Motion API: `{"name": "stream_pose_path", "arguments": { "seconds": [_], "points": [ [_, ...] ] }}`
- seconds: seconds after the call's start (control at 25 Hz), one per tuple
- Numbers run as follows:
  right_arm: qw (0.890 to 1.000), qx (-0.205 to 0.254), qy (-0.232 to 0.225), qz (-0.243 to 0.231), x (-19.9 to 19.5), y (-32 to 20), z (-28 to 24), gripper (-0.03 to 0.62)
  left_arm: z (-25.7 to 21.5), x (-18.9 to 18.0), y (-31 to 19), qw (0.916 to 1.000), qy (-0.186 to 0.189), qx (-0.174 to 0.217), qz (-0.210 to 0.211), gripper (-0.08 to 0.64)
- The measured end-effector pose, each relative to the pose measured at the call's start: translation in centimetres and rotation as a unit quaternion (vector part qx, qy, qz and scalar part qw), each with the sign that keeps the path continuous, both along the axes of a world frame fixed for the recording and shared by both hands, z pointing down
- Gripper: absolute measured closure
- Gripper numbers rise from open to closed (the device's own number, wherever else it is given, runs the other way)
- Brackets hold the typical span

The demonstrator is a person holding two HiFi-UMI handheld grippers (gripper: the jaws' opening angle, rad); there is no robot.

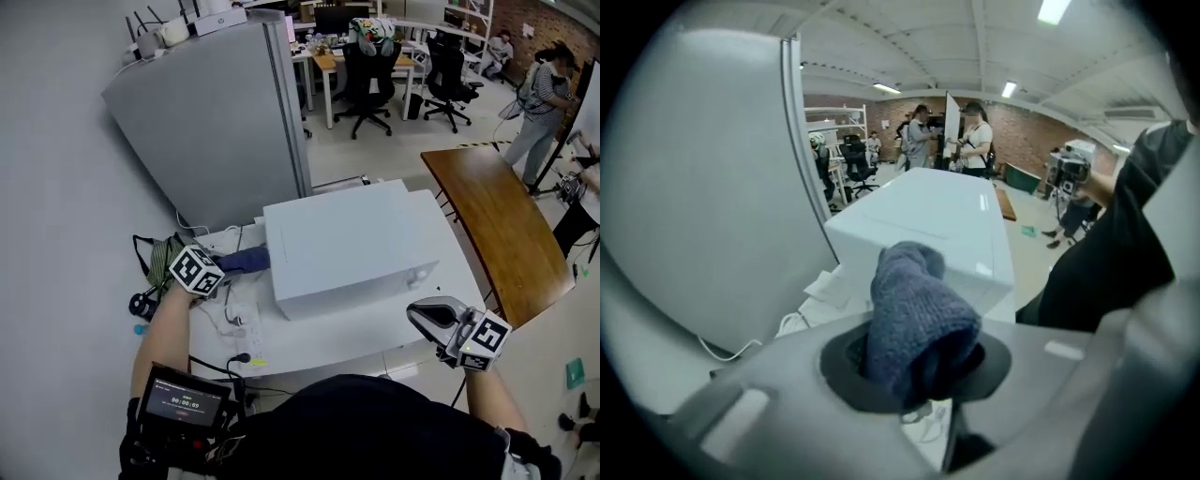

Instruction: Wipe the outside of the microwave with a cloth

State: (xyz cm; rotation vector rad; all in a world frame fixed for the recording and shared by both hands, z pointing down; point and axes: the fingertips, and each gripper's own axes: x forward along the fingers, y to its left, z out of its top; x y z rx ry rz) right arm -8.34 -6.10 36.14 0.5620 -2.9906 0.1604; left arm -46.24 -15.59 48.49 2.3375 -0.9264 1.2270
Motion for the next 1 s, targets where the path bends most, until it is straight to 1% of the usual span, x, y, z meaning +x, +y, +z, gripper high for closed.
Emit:
{"name": "stream_pose_path", "arguments": {
  "seconds": [0.08,0.12,0.2,0.28,0.36,0.44,0.52,0.6,0.68,0.76,0.84,0.92,1.0],
  "points": [
    [1.000,0.006,0.003,-0.010,-1.0,0.3,-0.4,0.586,-1.9,-0.3,-0.4,0.9996,0.014,0.023,-0.007,0.485],
    [1.000,0.009,-0.001,-0.010,-0.9,0.3,-0.9,0.586,-3.1,0.7,-1.1,0.9990,0.024,0.037,-0.002,0.485],
    [1.000,0.016,-0.018,-0.004,0.5,0.3,-1.9,0.586,-5.5,4.9,-2.5,0.9968,0.044,0.063,0.023,0.485],
    [0.999,0.020,-0.026,0.011,3.8,0.5,-2.1,0.585,-7.2,11.5,-3.9,0.9932,0.060,0.080,0.059,0.485],
    [0.999,0.019,-0.019,0.034,8.6,0.6,-1.4,0.586,-8.1,19.6,-5.3,0.9886,0.071,0.087,0.100,0.485],
    [0.998,0.018,-0.016,0.058,13.9,0.5,-0.9,0.586,-8.0,28.0,-6.9,0.9838,0.074,0.085,0.139,0.485],
    [0.996,0.014,-0.017,0.085,18.8,0.2,-0.5,0.585,-6.9,35.2,-8.5,0.9797,0.067,0.076,0.173,0.485],
    [0.993,0.003,-0.021,0.117,23.0,-0.1,0.2,0.586,-5.4,40.5,-9.8,0.9769,0.062,0.066,0.194,0.485],
    [0.989,-0.011,-0.024,0.143,26.2,-0.1,1.2,0.586,-3.5,44.1,-10.6,0.9754,0.056,0.054,0.206,0.485],
    [0.987,-0.018,-0.026,0.158,28.2,0.0,1.8,0.585,-1.5,45.6,-11.0,0.9753,0.039,0.038,0.214,0.485],
    [0.986,-0.019,-0.027,0.161,28.6,0.2,1.9,0.586,0.0,44.9,-11.0,0.9769,0.026,0.020,0.211,0.485],
    [0.988,-0.018,-0.025,0.153,27.7,0.4,1.7,0.585,0.7,42.3,-10.4,0.9800,0.023,0.007,0.197,0.485],
    [0.990,-0.018,-0.019,0.139,25.6,0.5,1.7,0.586,0.8,38.0,-9.3,0.9833,0.015,-0.001,0.181,0.485]
  ]
}}
